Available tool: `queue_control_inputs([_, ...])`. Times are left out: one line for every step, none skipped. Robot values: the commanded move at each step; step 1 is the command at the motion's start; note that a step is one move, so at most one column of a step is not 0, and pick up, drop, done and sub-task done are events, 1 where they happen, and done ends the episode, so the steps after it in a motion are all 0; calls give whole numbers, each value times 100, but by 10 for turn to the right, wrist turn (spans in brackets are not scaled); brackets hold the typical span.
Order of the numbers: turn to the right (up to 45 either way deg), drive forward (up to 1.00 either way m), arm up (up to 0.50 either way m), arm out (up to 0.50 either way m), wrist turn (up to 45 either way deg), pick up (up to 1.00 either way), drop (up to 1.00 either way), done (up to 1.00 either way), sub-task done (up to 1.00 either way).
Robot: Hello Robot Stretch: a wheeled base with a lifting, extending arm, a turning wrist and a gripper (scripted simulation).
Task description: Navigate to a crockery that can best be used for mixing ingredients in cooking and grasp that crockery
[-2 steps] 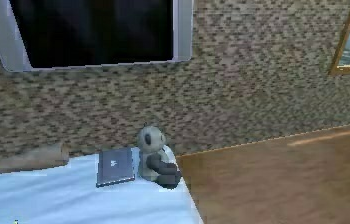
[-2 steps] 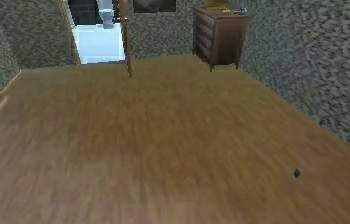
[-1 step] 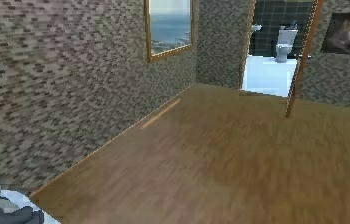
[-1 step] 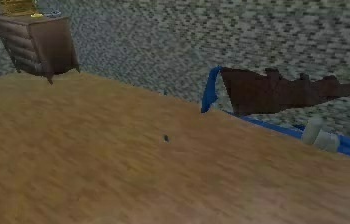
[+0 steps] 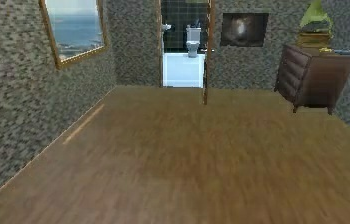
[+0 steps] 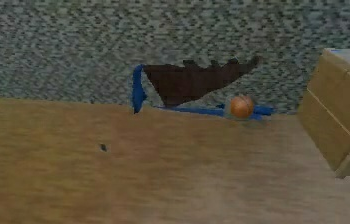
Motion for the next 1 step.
queue_control_inputs([0,100,0,0,0,0,0,0,0])
